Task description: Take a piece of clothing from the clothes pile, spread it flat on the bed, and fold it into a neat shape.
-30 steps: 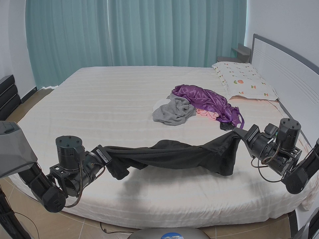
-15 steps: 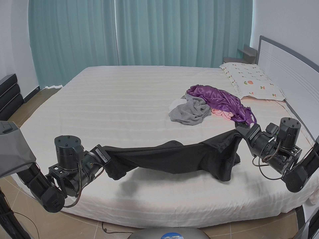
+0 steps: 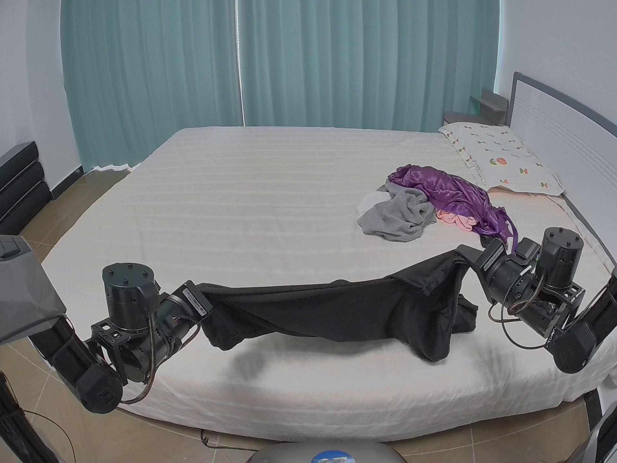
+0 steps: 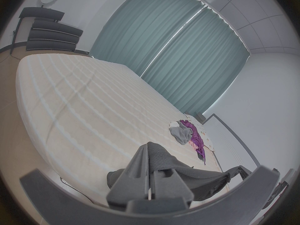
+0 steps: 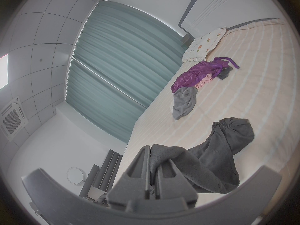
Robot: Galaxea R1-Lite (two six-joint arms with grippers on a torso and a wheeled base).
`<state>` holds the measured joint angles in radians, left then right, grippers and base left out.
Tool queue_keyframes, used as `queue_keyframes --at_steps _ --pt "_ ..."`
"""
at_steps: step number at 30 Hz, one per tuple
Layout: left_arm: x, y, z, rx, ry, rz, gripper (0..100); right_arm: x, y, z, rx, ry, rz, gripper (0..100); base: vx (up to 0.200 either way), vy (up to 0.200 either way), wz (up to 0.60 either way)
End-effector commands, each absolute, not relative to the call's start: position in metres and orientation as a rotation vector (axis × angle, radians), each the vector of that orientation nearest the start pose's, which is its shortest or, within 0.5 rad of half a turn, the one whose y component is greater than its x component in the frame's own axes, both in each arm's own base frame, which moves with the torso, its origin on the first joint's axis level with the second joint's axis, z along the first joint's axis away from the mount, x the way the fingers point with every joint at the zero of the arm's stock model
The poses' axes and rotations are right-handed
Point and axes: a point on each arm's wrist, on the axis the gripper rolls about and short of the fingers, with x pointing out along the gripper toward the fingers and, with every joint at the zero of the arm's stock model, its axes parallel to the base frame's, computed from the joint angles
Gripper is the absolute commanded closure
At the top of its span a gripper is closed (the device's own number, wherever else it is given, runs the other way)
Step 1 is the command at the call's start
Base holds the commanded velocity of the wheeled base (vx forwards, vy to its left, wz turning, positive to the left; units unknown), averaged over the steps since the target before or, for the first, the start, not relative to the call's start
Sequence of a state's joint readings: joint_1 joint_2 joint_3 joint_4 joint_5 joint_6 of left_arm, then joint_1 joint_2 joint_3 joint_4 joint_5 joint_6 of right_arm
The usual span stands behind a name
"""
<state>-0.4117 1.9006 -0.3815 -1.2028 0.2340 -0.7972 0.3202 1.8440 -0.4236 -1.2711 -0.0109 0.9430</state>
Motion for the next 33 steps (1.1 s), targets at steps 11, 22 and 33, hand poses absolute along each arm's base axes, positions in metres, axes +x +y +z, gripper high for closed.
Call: queue_keyframes --at_steps 11,22,33 --pt "0.256 -0.106 0.082 -0.692 0.35 -0.042 100 0.268 0.089 0.112 0.907 0.283 0.213 100 0.0 0.127 0.0" --pt "0.238 -0.101 0.092 -0.698 0.338 -0.061 100 0.252 0.09 0.111 0.895 0.307 0.215 100 0.0 0.0 0.0" --pt "0.223 -0.095 0.113 -0.703 0.275 -0.091 100 0.185 0.08 0.152 0.915 0.202 0.347 100 -0.2 0.0 0.0"
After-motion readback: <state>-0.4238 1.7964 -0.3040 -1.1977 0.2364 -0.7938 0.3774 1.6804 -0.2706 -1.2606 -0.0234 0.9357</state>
